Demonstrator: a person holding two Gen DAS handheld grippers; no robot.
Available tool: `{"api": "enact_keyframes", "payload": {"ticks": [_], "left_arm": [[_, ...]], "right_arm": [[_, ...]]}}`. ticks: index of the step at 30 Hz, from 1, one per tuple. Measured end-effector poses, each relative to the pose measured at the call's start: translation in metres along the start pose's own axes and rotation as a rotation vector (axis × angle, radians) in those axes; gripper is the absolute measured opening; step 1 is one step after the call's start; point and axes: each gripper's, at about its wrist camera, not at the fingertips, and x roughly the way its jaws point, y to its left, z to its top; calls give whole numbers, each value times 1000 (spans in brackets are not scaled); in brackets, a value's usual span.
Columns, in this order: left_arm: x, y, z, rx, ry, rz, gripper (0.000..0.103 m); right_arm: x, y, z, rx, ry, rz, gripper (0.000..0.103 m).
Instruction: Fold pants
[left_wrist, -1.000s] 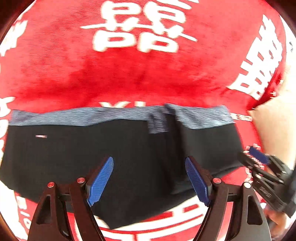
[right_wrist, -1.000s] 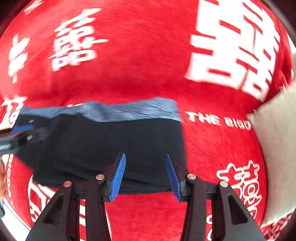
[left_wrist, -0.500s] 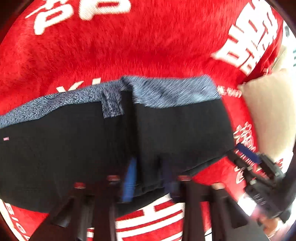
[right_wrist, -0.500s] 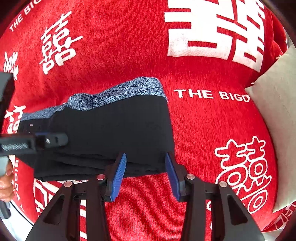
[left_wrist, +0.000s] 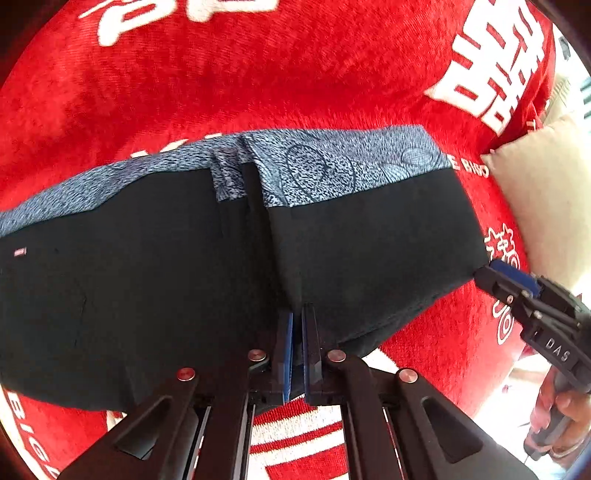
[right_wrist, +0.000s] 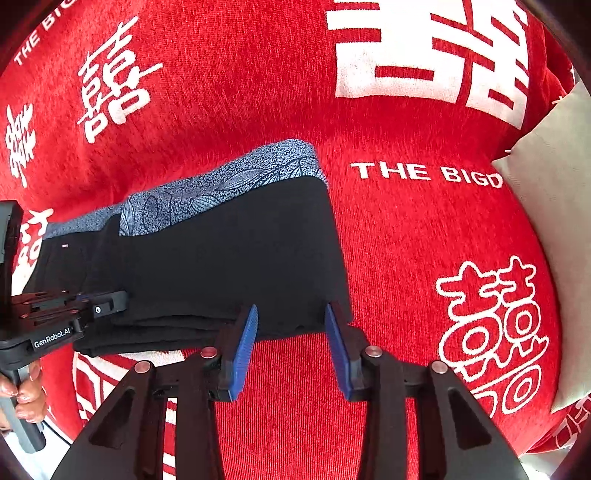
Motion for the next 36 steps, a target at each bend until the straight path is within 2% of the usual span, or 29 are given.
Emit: {"api": "enact_keyframes", "payload": {"ticks": [2,7,11,16,19,23,26,28,33,36], "left_arm": [[-8,-1,-1,-29,-20,20,7],[-31,-12,9,-16,-68,92,7],[-39,-18,30,-17,-94,88,7],[-24,-26,60,-25,-112,77,7],[1,-26,71,-36,-87,128,7],[19,-8,61,-80,-58,133,7],[22,-7,49,-59,-74,144,7],[22,-9,46,-43,-89,155,7],[13,-9,45,-88,-76,134,7],[4,-8,43,-97,-69,146,7]], "right_arm": [[-1,-2,0,8,5,13,42],[-12,-13,14,54,-30,39,42],[-9,-26,35,106,-35,51,42],[8,-38,66,161,-25,84,38],[23,-38,86,177,-15,110,38],[43,-22,102,131,12,147,37],[68,0,97,24,59,59,39],[81,6,93,-10,64,33,40],[70,6,91,1,53,56,40],[54,6,88,-4,43,62,40]]}}
